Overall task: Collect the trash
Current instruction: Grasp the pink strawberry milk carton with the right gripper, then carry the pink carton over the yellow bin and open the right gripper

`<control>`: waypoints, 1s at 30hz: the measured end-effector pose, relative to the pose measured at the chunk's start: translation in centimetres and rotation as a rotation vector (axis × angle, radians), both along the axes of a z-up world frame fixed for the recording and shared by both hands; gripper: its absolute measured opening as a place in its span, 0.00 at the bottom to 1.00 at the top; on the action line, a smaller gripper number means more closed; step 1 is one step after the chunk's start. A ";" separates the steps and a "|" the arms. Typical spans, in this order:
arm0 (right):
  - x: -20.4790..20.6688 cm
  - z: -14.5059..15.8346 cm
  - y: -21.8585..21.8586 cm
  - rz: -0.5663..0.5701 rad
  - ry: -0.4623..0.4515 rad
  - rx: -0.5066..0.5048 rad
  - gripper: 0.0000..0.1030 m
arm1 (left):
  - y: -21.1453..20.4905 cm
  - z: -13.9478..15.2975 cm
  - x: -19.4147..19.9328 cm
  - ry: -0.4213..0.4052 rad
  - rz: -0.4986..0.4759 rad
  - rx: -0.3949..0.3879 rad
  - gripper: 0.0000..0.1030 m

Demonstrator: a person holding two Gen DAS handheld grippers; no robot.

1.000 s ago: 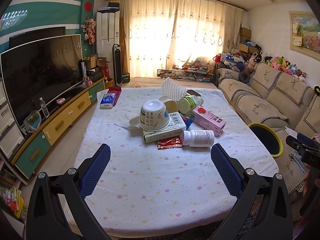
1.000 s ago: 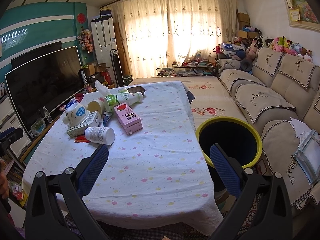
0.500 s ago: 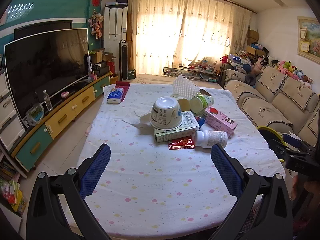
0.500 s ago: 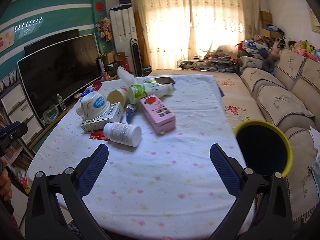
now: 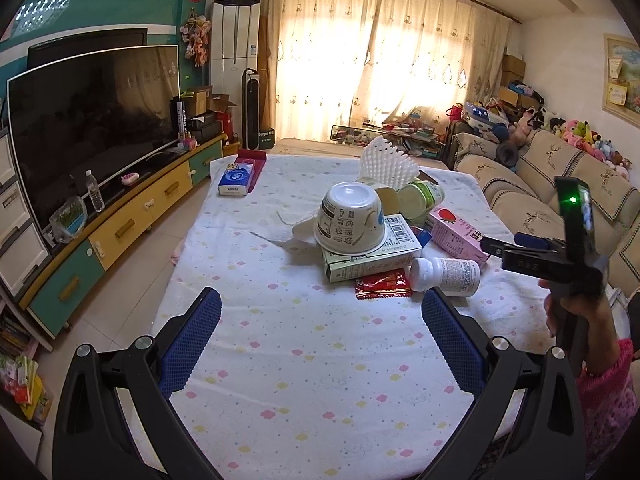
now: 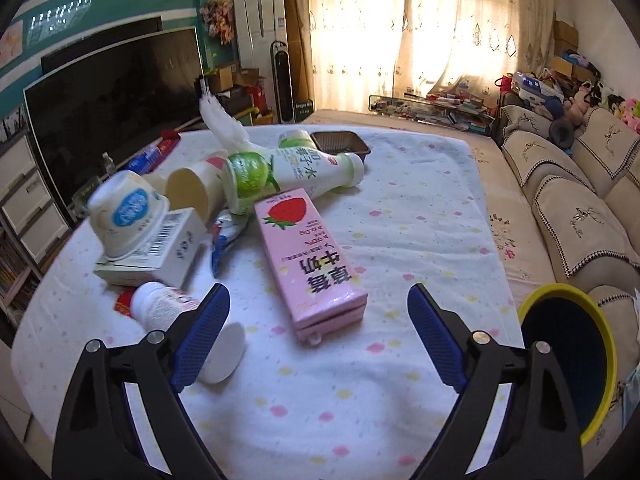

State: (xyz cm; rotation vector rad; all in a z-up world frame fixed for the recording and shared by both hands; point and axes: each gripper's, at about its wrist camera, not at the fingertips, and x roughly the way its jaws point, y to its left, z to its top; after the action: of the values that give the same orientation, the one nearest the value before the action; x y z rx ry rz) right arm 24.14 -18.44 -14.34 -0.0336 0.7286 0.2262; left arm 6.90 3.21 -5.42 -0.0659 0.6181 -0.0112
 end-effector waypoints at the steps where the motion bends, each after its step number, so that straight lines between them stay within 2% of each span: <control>1: 0.8 -0.4 0.1 0.004 0.009 -0.005 0.83 | -0.2 -0.1 0.3 0.003 -0.006 -0.001 0.96; 7: 3.8 -2.6 0.0 0.039 0.087 0.015 0.75 | -0.9 -0.7 1.9 0.017 -0.034 -0.004 0.96; 12: 4.4 -3.4 0.1 0.065 0.103 0.031 0.57 | -1.5 -1.0 3.0 0.024 -0.051 -0.003 0.96; 16: 4.3 -3.3 -0.1 0.079 0.096 0.048 0.54 | -2.3 -1.1 3.5 0.029 -0.065 0.000 0.96; 22: 2.3 -1.9 -1.3 0.066 0.049 0.082 0.49 | -3.1 -1.2 3.9 0.028 -0.087 0.010 0.96; 30: -3.3 1.5 -5.0 -0.008 -0.031 0.128 0.47 | -4.0 -1.1 4.0 0.032 -0.115 0.014 0.96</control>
State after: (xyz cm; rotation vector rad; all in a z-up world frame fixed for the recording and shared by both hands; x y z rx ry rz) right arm 20.80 -23.46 -12.83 0.0874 0.6821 0.2637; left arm 10.85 -0.83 -6.53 -0.0172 0.6529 -0.1176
